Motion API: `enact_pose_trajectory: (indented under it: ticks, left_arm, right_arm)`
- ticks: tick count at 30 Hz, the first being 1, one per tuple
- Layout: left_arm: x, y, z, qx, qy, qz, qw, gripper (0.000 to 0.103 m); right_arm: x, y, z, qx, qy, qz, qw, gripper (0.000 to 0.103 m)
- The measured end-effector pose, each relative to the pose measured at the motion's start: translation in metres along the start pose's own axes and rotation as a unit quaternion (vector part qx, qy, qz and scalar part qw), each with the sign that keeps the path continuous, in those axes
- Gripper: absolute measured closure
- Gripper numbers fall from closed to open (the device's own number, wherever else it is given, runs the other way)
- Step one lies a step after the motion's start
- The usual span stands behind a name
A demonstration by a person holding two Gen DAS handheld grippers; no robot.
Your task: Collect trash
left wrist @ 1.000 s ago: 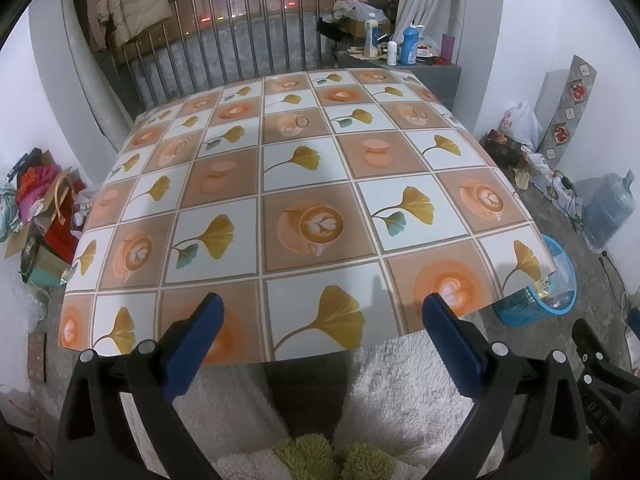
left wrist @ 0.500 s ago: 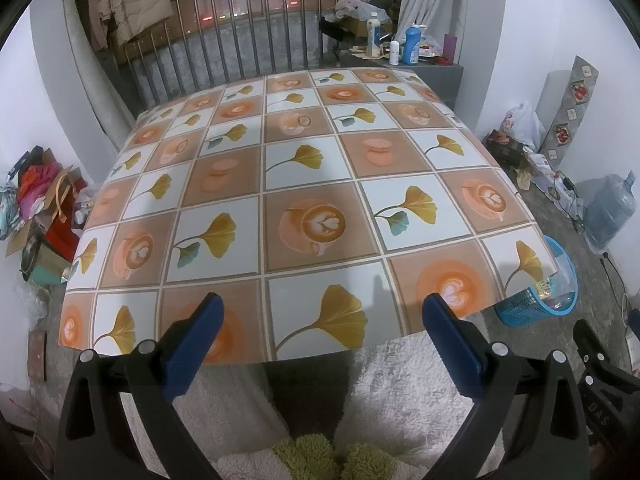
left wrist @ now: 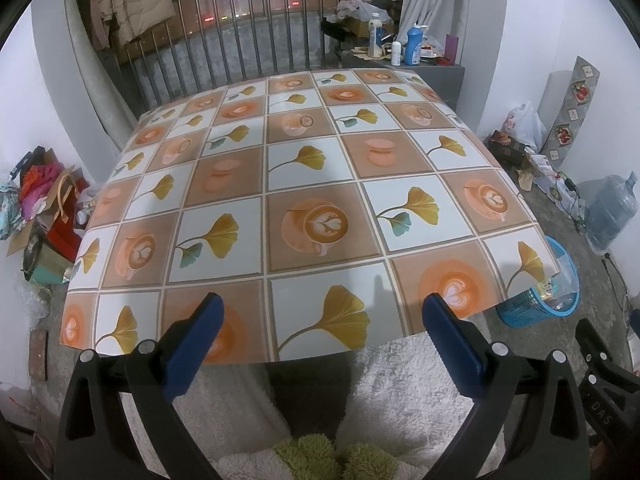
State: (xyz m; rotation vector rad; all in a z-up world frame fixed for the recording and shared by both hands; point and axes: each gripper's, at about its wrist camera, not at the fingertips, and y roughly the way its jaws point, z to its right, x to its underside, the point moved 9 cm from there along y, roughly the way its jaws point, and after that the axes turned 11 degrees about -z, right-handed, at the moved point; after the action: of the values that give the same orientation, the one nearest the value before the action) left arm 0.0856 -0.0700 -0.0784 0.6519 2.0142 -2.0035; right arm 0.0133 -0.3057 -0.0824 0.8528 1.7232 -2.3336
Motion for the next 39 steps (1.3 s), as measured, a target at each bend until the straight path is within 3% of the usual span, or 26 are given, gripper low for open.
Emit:
enact_pose_trajectory:
  ticks: [39]
  left_arm:
    - [-0.0001, -0.0007, -0.0036, -0.001, -0.001, 0.002, 1.0000, 0.006]
  right_arm:
    - [-0.0036, -0.0028, -0.0087, -0.001, 0.002, 0.001, 1.000, 0.008]
